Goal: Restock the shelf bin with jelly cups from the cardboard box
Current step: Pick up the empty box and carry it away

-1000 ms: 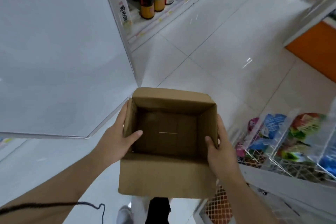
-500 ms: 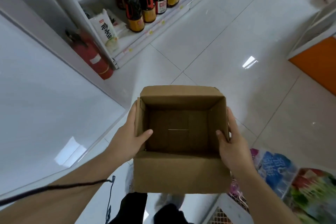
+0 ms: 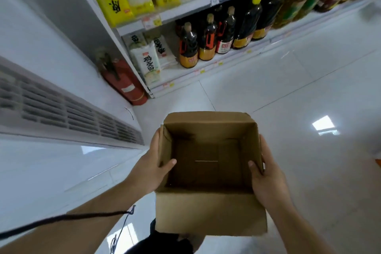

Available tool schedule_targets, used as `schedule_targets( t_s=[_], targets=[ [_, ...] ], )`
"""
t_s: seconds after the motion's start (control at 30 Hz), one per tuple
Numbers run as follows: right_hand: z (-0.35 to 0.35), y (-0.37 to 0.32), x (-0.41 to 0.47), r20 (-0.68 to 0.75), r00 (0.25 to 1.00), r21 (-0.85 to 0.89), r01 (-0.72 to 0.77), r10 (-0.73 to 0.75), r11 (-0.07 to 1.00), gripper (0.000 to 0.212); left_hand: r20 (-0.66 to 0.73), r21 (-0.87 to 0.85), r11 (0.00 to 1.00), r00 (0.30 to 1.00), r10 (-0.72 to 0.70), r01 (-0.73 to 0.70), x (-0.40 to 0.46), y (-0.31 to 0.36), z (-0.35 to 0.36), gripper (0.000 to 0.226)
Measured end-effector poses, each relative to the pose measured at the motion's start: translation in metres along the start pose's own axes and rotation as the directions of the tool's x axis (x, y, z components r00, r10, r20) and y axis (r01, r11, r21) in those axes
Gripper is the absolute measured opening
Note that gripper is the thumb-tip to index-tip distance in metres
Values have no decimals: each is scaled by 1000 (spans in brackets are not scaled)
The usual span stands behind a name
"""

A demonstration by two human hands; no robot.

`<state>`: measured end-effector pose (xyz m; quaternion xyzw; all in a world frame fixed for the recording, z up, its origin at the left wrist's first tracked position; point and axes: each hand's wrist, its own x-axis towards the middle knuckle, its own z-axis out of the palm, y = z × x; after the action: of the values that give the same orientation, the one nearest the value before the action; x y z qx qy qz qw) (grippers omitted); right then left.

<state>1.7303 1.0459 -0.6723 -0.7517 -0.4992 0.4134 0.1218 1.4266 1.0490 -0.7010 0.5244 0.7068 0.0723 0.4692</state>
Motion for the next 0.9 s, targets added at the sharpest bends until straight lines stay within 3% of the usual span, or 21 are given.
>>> schedule_targets(
  t_s=[0.2, 0.37, 0.5, 0.67, 0.8, 0.9],
  targets=[
    [-9, -43, 119, 72, 995, -134, 83, -74, 987, 74, -61, -94, 995, 997, -37, 31, 83, 7, -20, 104],
    [13, -72, 214, 160, 976, -179, 176, -148, 968, 72, -89, -202, 965, 978, -190, 169, 151, -8, -27, 100],
    [43, -88, 289, 251, 955, -159, 200, -156, 967, 73, -149, -378, 886, 927, -344, 268, 194, -22, -25, 95],
    [89, -92, 375, 367, 907, -191, 292, -208, 937, 73, -256, -519, 806, 849, -463, 283, 248, -47, 5, 92],
    [144, -77, 428, 445, 857, -222, 385, -258, 896, 77, -331, -525, 795, 788, -519, 303, 293, -81, 38, 99],
    [196, -57, 455, 500, 813, -192, 439, -297, 878, 81, -426, -513, 823, 761, -489, 242, 326, -117, 57, 101]
  ],
)
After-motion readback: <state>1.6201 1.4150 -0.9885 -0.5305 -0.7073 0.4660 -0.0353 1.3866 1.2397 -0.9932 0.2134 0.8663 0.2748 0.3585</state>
